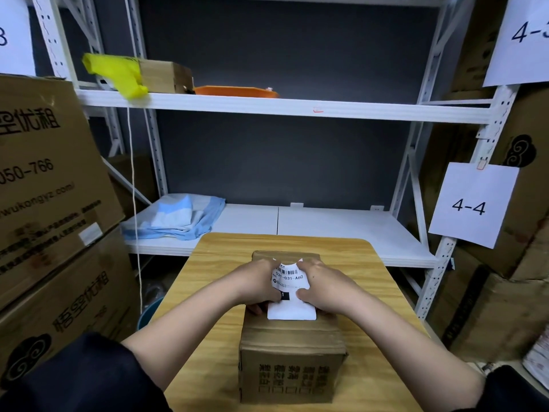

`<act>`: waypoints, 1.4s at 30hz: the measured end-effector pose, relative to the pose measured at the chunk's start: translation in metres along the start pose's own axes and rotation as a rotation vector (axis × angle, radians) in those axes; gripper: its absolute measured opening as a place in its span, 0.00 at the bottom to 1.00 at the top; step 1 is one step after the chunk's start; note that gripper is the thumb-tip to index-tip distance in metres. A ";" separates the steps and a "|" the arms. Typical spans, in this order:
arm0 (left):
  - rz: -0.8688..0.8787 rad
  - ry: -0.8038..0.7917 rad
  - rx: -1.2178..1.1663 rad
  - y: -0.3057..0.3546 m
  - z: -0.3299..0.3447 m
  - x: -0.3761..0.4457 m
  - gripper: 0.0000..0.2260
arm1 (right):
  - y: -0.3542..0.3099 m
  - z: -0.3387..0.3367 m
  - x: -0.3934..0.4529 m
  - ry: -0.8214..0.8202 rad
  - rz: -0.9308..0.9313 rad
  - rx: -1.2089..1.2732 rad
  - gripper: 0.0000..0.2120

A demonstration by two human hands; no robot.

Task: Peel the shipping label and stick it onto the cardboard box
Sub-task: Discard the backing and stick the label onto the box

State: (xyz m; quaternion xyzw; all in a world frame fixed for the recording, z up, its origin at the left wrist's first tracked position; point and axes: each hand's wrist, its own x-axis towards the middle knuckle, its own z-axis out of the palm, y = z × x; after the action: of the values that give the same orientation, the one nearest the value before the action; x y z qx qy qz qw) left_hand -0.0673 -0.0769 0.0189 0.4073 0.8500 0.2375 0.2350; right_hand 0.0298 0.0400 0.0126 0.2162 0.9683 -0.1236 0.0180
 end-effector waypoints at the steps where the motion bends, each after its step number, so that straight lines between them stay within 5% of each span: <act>1: 0.000 0.000 0.009 0.000 0.000 0.001 0.23 | 0.000 0.000 0.000 0.003 0.002 -0.006 0.27; 23: -0.053 0.010 0.324 0.005 0.004 0.008 0.10 | 0.003 -0.003 0.003 0.006 -0.001 -0.047 0.27; 42: -0.068 0.041 0.508 0.008 0.002 0.004 0.16 | 0.012 0.000 0.005 0.022 -0.015 -0.020 0.31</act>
State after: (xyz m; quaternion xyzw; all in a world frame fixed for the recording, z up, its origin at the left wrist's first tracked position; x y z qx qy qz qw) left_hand -0.0638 -0.0685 0.0208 0.4198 0.9001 0.0165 0.1158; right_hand 0.0300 0.0523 0.0093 0.2103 0.9712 -0.1115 0.0088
